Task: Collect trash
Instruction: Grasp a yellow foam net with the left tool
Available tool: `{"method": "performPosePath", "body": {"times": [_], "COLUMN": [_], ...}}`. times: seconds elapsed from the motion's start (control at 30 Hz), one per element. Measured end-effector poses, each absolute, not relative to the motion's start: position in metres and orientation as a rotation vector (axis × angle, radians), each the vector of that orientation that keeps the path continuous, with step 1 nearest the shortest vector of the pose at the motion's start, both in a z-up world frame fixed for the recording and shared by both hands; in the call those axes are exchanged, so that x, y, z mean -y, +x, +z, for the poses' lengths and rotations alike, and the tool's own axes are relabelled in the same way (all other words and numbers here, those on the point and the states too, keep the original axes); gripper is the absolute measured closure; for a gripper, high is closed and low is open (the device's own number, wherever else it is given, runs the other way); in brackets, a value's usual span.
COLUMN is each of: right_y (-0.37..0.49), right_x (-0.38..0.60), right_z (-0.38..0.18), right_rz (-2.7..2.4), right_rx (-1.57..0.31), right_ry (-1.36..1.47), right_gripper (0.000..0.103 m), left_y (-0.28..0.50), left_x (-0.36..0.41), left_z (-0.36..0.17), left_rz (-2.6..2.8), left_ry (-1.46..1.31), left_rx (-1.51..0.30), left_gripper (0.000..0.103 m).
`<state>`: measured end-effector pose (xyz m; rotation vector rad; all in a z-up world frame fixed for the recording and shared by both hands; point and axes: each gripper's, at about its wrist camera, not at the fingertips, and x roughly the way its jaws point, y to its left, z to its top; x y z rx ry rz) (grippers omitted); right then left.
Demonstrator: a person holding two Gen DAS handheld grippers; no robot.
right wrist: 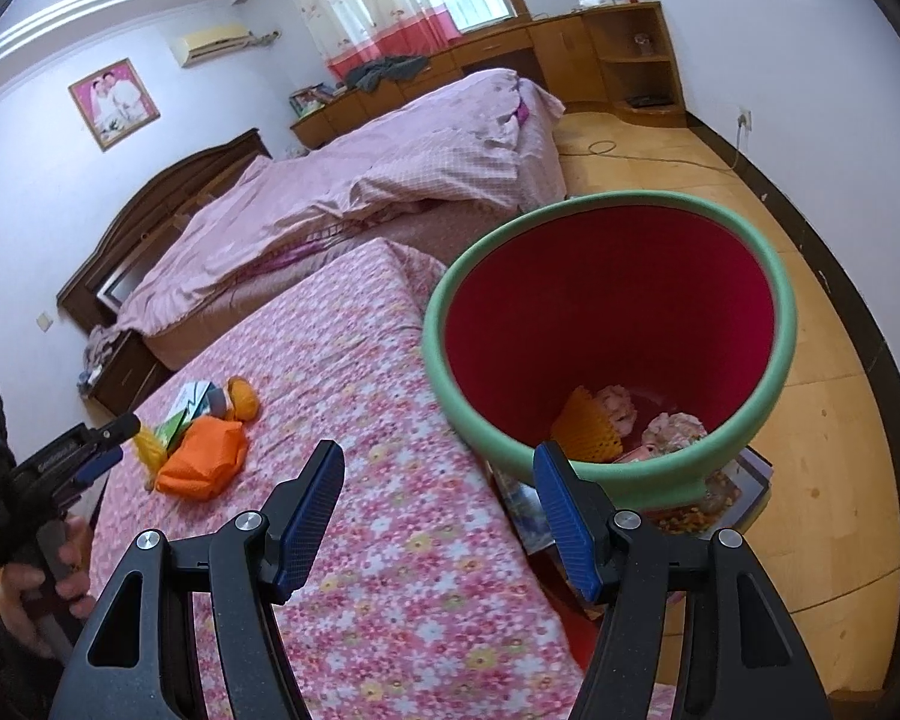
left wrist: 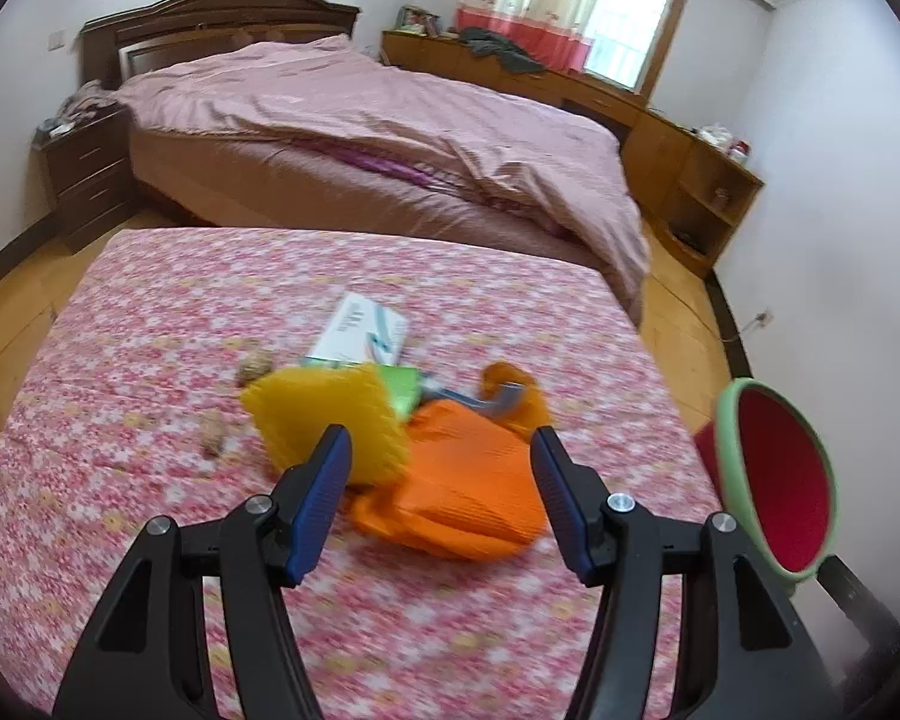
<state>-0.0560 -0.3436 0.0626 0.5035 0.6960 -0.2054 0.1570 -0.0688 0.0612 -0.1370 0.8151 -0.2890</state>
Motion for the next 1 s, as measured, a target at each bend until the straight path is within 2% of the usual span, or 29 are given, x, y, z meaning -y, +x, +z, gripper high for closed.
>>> {"method": "performPosePath", "body": {"times": [0.6,0.77,0.9,1.0], "right_y": [-0.020,-0.014,-0.010,-0.006], "right_x": [0.304,0.296,0.290,0.285], "right_z": [0.049,0.046,0.046,0.046], "right_rz": [-0.160,-0.141,-0.131,-0.121], "right_rx": [-0.787,-0.804,-0.808,-0.809], "right_ry": [0.430,0.415,0.405,0.396], "right_gripper": [0.036,0.036,0.036,0.036], "left_y": [0.206,0.207,0.199,0.192], "left_x": [0.026,0.023,0.018,0.013], "left_z": [0.010,0.005,0.010,0.015], "left_rz": [-0.214,-0.240,-0.273,-0.292], "left_ry": [-0.235,-0.254,-0.271,-0.286], "left_rx": [-0.881,-0.869,-0.854,-0.844], "left_gripper": [0.043,0.060,0.081,0.089]}}
